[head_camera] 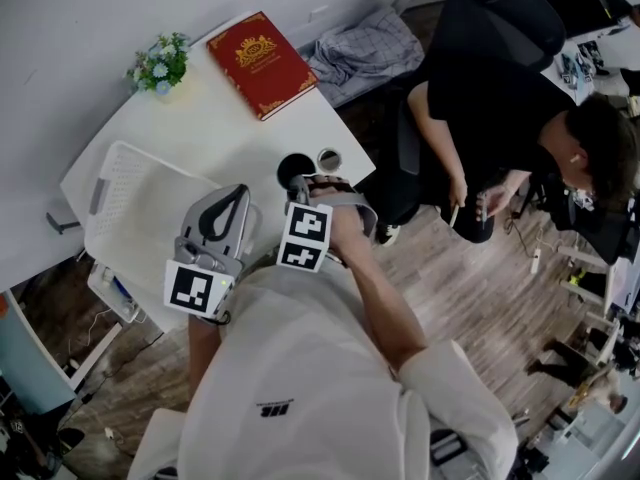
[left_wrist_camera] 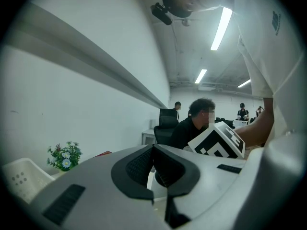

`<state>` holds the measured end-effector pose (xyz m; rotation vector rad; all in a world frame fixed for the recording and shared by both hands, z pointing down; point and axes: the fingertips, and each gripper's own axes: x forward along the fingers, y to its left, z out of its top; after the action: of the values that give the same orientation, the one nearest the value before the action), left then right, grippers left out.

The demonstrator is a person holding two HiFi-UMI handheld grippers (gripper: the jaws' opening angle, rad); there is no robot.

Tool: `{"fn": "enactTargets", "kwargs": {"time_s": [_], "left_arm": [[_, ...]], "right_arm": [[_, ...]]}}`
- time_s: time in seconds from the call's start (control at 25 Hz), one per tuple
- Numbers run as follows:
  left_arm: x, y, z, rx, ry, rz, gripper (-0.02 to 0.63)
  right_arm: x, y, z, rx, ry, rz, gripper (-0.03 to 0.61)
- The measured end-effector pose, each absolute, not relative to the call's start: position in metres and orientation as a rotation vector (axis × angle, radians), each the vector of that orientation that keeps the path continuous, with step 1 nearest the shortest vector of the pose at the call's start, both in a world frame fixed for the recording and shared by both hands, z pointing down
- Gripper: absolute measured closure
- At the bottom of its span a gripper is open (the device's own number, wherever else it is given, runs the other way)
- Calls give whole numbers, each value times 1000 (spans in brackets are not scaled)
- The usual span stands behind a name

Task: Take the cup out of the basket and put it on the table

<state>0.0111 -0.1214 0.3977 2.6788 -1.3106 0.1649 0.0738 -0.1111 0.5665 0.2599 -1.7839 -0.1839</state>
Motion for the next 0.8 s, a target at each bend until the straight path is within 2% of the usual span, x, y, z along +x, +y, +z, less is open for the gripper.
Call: {"fn": "enactTargets", "kwargs": {"time_s": [0.8], "left_arm": [[15, -126, 406, 2661, -1288, 201, 604]], "right_arm": [[81, -109, 606, 137, -1733, -109, 549]]}}
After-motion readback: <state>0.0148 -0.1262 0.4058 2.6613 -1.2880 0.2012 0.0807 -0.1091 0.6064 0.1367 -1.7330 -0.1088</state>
